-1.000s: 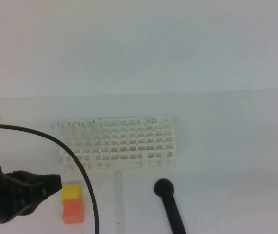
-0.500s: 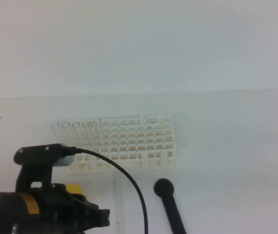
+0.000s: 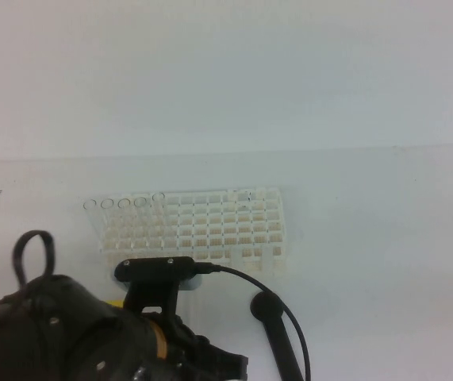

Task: Place the test tubes

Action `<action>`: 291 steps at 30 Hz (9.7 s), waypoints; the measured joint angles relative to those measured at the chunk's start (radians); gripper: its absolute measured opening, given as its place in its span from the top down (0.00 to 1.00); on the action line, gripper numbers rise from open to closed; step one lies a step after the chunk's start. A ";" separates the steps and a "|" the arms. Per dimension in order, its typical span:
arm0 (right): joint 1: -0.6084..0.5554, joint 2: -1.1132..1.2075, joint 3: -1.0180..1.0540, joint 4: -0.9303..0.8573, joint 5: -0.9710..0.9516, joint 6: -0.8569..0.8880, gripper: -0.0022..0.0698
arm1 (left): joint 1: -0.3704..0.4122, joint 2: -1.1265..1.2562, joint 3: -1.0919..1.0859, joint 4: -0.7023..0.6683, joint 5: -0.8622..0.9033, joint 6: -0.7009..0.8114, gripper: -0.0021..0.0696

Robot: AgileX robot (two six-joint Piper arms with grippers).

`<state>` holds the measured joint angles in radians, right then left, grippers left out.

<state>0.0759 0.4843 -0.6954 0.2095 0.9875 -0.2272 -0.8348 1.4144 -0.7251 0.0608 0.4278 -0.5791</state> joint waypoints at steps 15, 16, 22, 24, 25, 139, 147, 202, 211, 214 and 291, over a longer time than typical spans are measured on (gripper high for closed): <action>0.000 0.000 0.000 0.004 0.016 0.000 0.97 | 0.000 0.217 -0.110 0.203 0.056 -0.243 0.45; 0.000 0.000 0.000 0.005 0.016 0.000 0.97 | 0.000 0.228 -0.119 0.203 0.056 -0.243 0.45; 0.000 0.000 0.000 0.008 0.021 0.000 0.97 | 0.000 0.292 -0.147 0.198 0.087 -0.255 0.45; 0.000 0.000 0.000 0.008 0.024 0.000 0.97 | 0.000 0.305 -0.149 0.198 0.089 -0.260 0.45; 0.000 0.000 0.000 0.008 0.025 0.000 0.97 | 0.000 0.310 -0.149 0.198 0.089 -0.260 0.45; 0.704 0.828 -0.477 1.398 -0.319 -1.333 0.46 | 0.000 -0.710 0.539 0.208 -1.220 0.300 0.97; 0.756 0.874 -0.479 1.472 -0.362 -1.452 0.46 | 0.000 -0.710 0.539 0.213 -1.219 0.300 0.97; 0.763 0.938 -0.554 1.477 -0.525 -1.563 0.80 | 0.000 -0.831 0.539 0.195 -1.121 0.340 0.88; 0.763 0.936 -0.554 1.502 -0.771 -1.648 0.80 | 0.000 -0.998 0.539 0.200 -0.865 0.346 0.97; 0.763 0.936 -0.554 1.506 -0.860 -1.675 0.80 | 0.000 -1.041 0.539 0.200 -0.840 0.346 0.97; 0.793 1.515 -0.478 0.020 -1.869 0.000 0.80 | 0.977 -1.437 0.759 0.194 -0.080 0.188 0.97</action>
<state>0.8686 1.9996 -1.1729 0.2299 -0.8810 -0.2273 0.1421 -0.0225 0.0335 0.2550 0.3473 -0.3906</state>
